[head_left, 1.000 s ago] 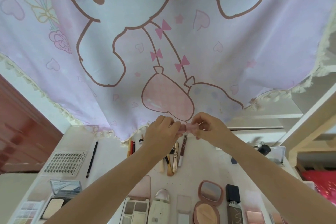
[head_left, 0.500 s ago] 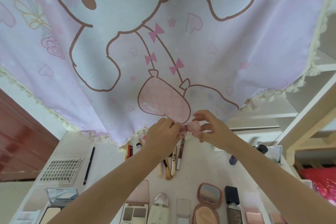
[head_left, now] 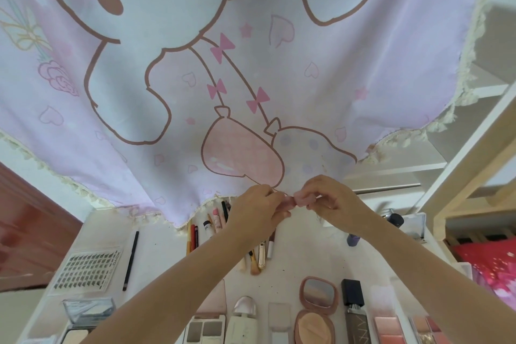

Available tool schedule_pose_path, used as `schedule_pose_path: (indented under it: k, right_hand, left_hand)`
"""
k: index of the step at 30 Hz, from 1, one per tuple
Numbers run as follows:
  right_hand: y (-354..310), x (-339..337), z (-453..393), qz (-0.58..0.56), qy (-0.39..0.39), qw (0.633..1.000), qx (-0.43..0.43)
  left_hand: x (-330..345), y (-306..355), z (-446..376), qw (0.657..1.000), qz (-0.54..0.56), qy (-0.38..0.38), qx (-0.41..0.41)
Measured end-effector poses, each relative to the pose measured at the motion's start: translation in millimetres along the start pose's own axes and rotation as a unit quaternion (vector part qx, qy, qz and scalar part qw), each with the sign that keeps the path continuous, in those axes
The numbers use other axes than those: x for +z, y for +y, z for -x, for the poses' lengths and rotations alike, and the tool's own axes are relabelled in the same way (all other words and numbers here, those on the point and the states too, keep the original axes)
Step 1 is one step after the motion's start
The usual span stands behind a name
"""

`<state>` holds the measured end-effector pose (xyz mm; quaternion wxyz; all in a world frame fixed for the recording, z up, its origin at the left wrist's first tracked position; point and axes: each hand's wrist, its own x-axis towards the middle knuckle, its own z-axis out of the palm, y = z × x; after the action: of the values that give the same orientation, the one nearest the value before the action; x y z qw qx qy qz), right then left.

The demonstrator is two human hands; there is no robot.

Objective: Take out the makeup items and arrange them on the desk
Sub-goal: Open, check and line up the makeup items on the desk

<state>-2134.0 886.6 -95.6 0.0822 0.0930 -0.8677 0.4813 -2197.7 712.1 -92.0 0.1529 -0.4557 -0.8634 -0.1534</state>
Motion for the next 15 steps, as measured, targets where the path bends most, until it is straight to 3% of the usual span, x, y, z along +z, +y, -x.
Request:
schedule_pose_path:
  k: [3,5,9,12,15]
  right_hand:
    - [6.4,-3.2,10.9,0.04,0.017,0.999,-0.003]
    - [10.8,-7.4,19.7,0.026,0.009,0.999,0.036]
    - [11.4,-15.8,35.3,-0.133,0.02,0.969,0.209]
    - [16.8,-21.1,43.1,-0.077,-0.025,0.951,0.298]
    - [27.2,-26.3,57.0,-0.04,0.0,0.957,0.287]
  left_hand:
    - [2.8,7.9,-6.2,0.99,0.026,-0.132,-0.038]
    - [8.1,12.2,-9.1,0.983,0.03,-0.178,-0.043]
    - [20.9,26.2,-15.0,0.975,0.01,-0.223,-0.014]
    - [30.1,38.7,-19.0,0.974,0.014,-0.224,0.02]
    - [39.6,48.6,-23.9,0.972,0.024,-0.231,0.033]
